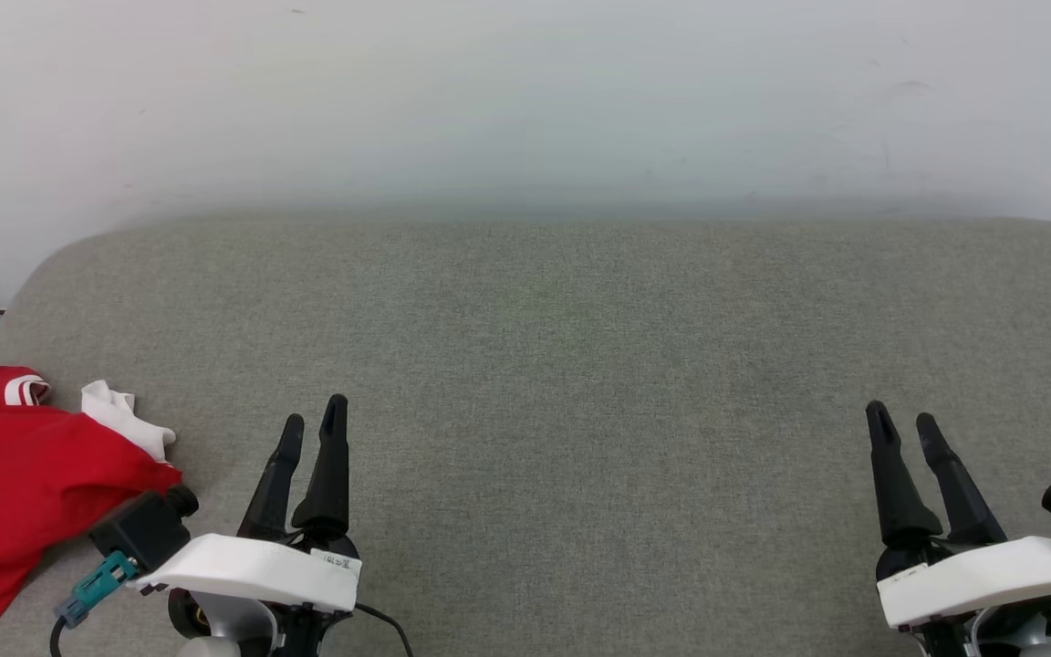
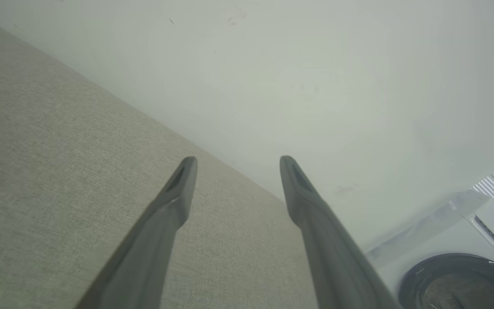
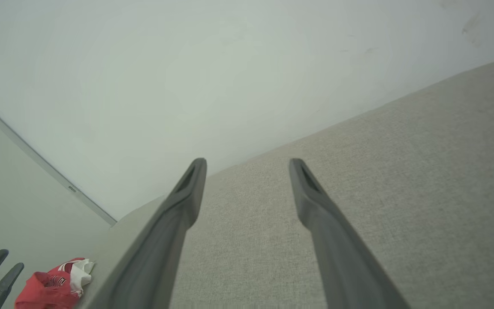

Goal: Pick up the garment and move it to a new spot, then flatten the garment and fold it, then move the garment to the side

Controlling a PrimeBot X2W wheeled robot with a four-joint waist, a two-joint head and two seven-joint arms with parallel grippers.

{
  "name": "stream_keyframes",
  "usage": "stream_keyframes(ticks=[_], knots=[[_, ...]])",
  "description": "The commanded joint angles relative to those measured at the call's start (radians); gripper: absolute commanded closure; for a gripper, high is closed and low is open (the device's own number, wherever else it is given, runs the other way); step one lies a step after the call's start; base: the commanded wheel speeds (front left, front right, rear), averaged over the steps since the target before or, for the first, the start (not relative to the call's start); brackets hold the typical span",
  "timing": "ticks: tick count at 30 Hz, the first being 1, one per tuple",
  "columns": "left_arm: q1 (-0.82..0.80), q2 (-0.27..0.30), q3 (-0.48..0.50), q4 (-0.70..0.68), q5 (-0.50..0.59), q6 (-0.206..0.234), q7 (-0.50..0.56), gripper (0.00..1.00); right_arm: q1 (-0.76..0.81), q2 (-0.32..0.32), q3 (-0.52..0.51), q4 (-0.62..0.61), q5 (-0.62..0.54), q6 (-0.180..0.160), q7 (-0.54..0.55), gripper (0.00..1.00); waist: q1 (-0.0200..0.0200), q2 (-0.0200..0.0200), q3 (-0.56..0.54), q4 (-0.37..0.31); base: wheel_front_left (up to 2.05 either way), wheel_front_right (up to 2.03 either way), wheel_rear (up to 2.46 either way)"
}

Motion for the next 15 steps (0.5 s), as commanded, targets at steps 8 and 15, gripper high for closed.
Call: stream_keyframes(ticks=[8, 15], knots=[[0.011, 0.021, 0.005, 0.001, 0.156, 0.0, -0.03, 0.0, 0.011, 0.002, -0.005, -0.039, -0.132, 0.0, 0.025, 0.0, 0.0, -0.0001, 0.0, 0.005, 0.0, 0.0, 0.0], [0.015, 0.031, -0.001, 0.011, 0.268, 0.0, -0.048, 0.0, 0.019, 0.002, -0.023, -0.059, -0.228, 0.0, 0.039, 0.0, 0.0, -0.0001, 0.001, 0.009, 0.0, 0.0, 0.0]])
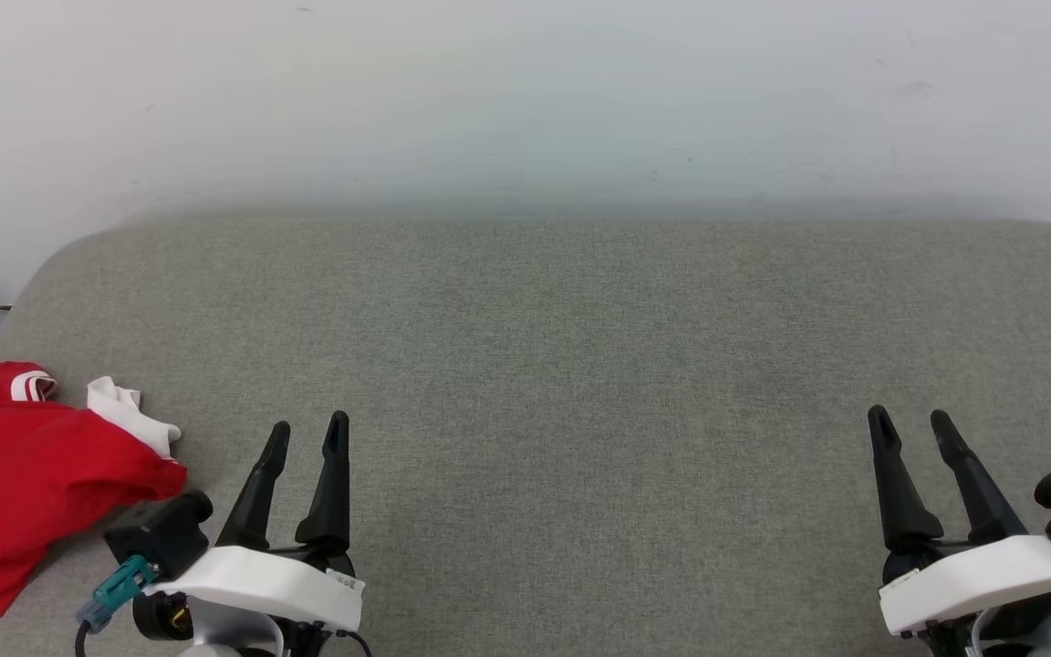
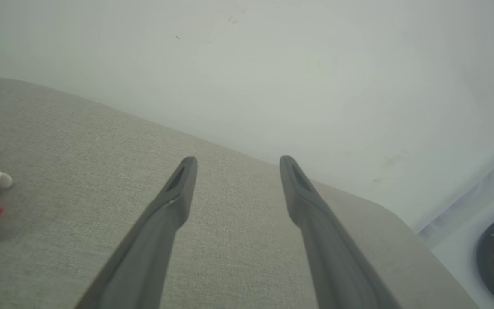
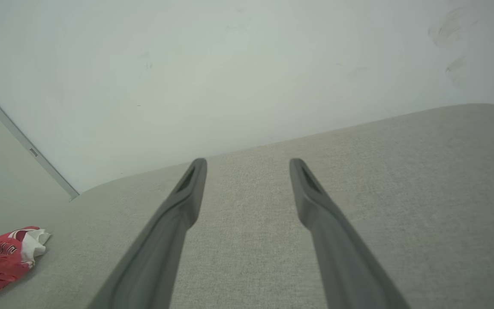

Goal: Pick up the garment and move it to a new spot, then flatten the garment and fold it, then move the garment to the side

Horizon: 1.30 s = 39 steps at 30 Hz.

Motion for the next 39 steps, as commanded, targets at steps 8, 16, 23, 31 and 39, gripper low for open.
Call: stream_keyframes(ticks=[8, 16, 23, 31, 39], knots=[[-0.01, 0.005, -0.004, -0.004, 0.113, 0.0, -0.026, 0.0, 0.012, 0.002, -0.011, -0.037, -0.12, 0.0, 0.008, 0.0, 0.0, 0.0, 0.003, 0.004, 0.0, 0.0, 0.0], [-0.007, 0.009, -0.006, 0.004, 0.188, 0.0, -0.044, 0.0, 0.027, 0.003, -0.012, -0.056, -0.192, 0.0, 0.017, 0.0, 0.0, 0.0, 0.004, 0.006, 0.0, 0.0, 0.0], [-0.003, 0.007, -0.007, 0.014, 0.235, 0.0, -0.058, 0.0, 0.037, 0.003, -0.014, -0.069, -0.23, 0.0, 0.023, 0.0, 0.0, 0.0, 0.003, 0.007, 0.0, 0.0, 0.0], [-0.003, 0.006, -0.009, 0.027, 0.29, 0.0, -0.073, 0.0, 0.049, 0.003, -0.018, -0.079, -0.262, 0.0, 0.027, 0.0, 0.0, 0.0, 0.002, 0.01, 0.0, 0.0, 0.0], [-0.001, 0.007, -0.009, 0.042, 0.34, 0.0, -0.087, 0.0, 0.054, 0.003, -0.02, -0.088, -0.3, 0.0, 0.028, 0.0, 0.0, 0.0, 0.003, 0.013, 0.0, 0.0, 0.0]])
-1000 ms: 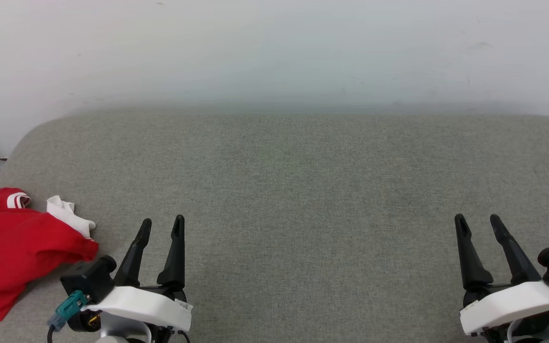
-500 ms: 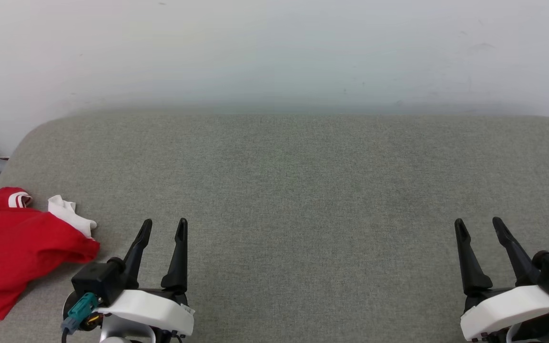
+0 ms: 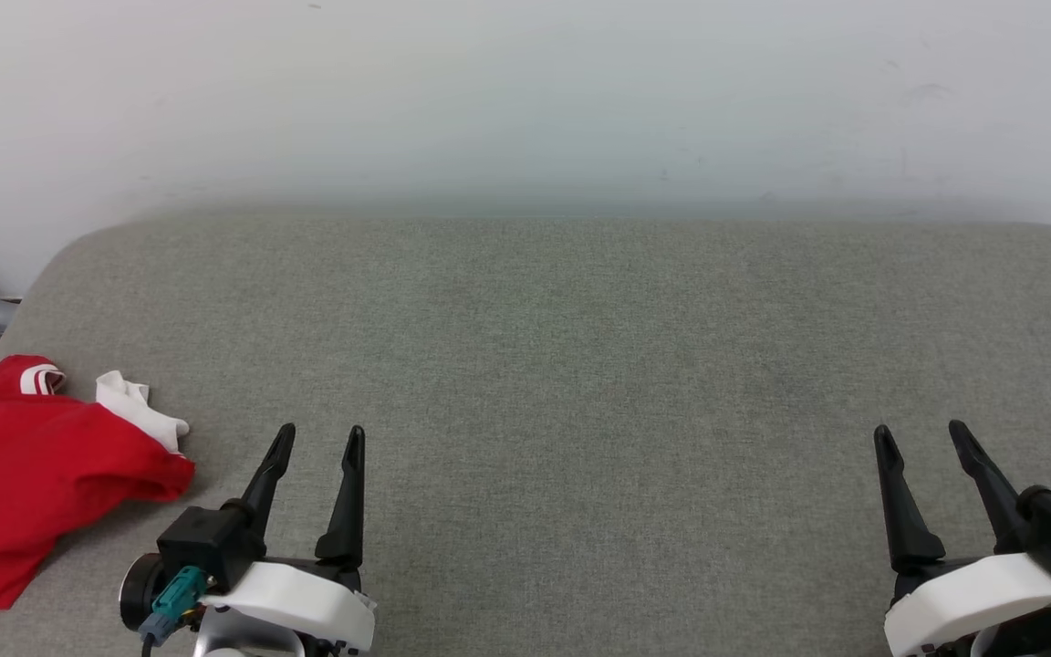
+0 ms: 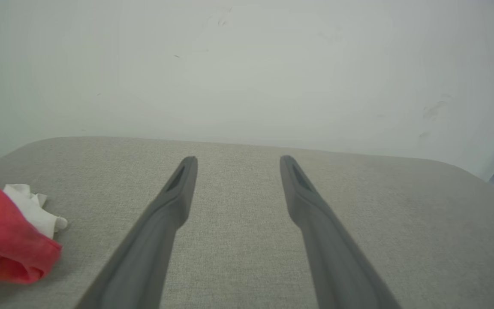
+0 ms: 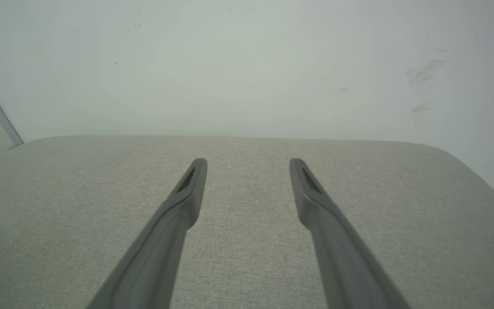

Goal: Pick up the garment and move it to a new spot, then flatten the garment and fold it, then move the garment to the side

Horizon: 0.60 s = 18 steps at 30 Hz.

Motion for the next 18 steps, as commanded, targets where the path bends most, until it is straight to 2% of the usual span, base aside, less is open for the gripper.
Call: stream_keyframes(ticks=[1, 7, 18], knots=[[-0.001, 0.003, -0.004, 0.0, 0.018, 0.0, -0.008, 0.0, 0.006, 0.003, 0.0, -0.012, -0.018, 0.0, 0.001, 0.0, 0.0, 0.0, 0.001, 0.001, 0.0, 0.0, 0.0], [-0.008, 0.002, -0.009, 0.009, 0.05, 0.0, -0.019, 0.0, 0.009, 0.003, -0.003, -0.019, -0.048, 0.0, -0.003, 0.0, 0.0, 0.0, 0.003, 0.003, 0.0, 0.0, 0.0], [-0.011, -0.001, -0.006, 0.023, 0.032, 0.0, -0.017, 0.0, 0.005, 0.003, -0.01, -0.006, -0.021, 0.0, -0.01, 0.0, 0.0, 0.0, 0.002, 0.002, 0.0, 0.0, 0.0]])
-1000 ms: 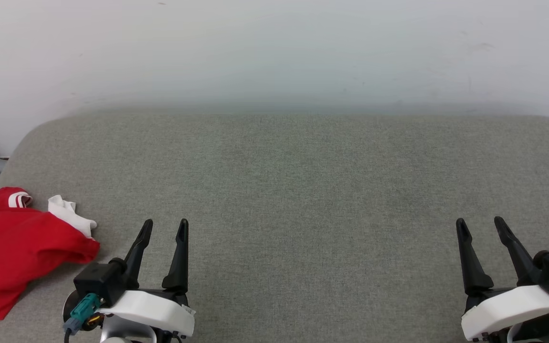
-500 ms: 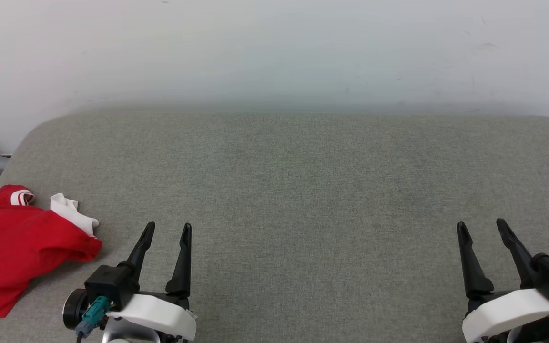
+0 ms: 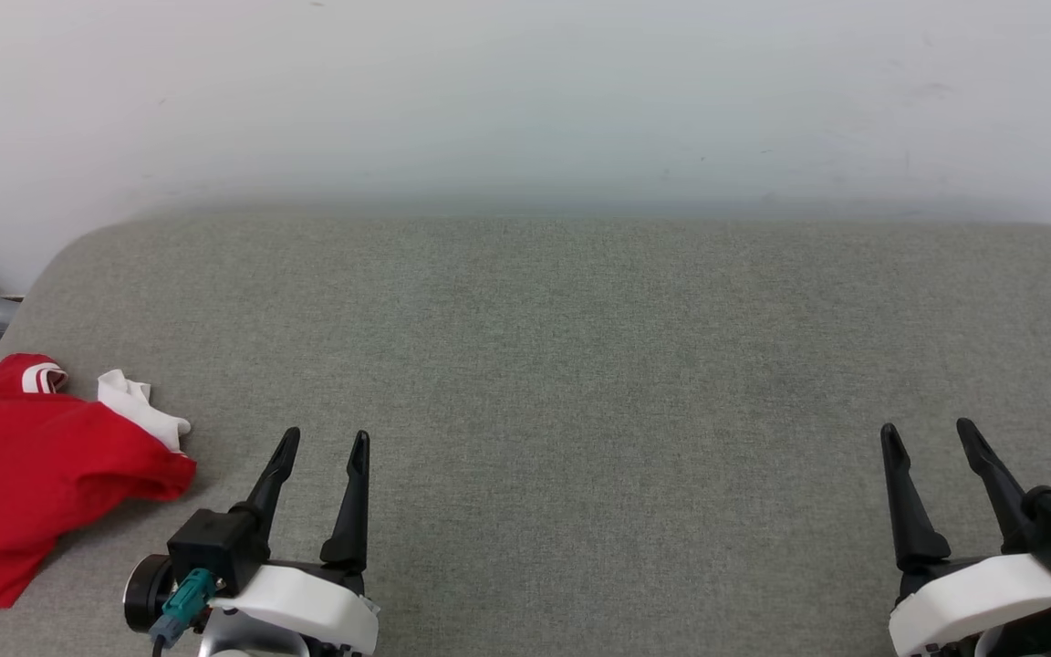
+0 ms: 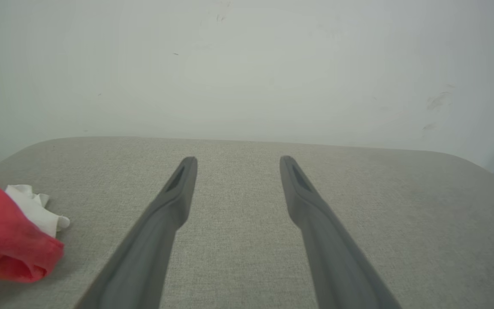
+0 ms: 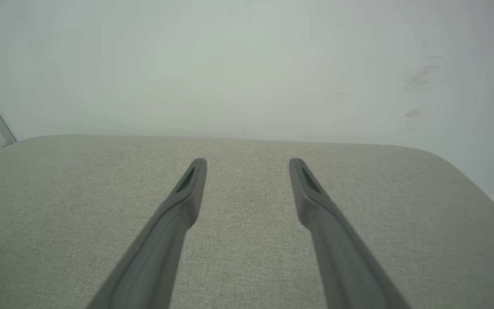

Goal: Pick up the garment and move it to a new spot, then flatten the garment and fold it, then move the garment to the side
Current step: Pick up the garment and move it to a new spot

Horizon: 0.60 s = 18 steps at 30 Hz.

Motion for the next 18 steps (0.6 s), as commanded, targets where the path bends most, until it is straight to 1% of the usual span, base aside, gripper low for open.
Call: stream_keyframes(ticks=[1, 7, 11, 15, 16, 18], knots=[[-0.009, 0.0, 0.0, 0.003, -0.002, 0.0, -0.003, 0.0, 0.004, 0.003, -0.002, 0.001, 0.001, -0.001, -0.007, 0.0, 0.0, 0.0, 0.0, 0.0, 0.0, 0.0, 0.0], [-0.014, 0.0, -0.001, 0.01, -0.007, 0.0, -0.003, 0.0, 0.005, 0.003, -0.005, 0.001, -0.003, -0.001, -0.012, 0.0, 0.0, 0.0, 0.0, 0.004, 0.0, 0.0, 0.0], [-0.02, 0.004, 0.001, 0.019, -0.005, 0.0, -0.003, 0.0, 0.007, 0.003, -0.005, -0.007, -0.01, -0.001, -0.016, 0.0, 0.0, 0.0, -0.002, 0.02, 0.0, 0.0, 0.0], [-0.027, 0.004, 0.011, 0.02, 0.006, 0.0, -0.003, 0.0, 0.007, 0.003, 0.002, -0.022, -0.015, -0.001, -0.016, 0.0, 0.0, 0.0, 0.001, 0.055, 0.0, 0.0, 0.0], [-0.036, 0.007, 0.019, 0.019, 0.011, 0.0, -0.003, 0.0, 0.003, 0.003, 0.008, -0.032, -0.014, -0.001, -0.011, 0.0, 0.0, 0.0, 0.003, 0.09, 0.0, 0.0, 0.0], [-0.038, 0.011, 0.022, 0.017, 0.017, 0.0, -0.003, 0.0, -0.001, 0.003, 0.014, -0.038, -0.019, -0.001, -0.01, 0.0, 0.0, 0.0, 0.005, 0.116, 0.0, 0.0, 0.0]])
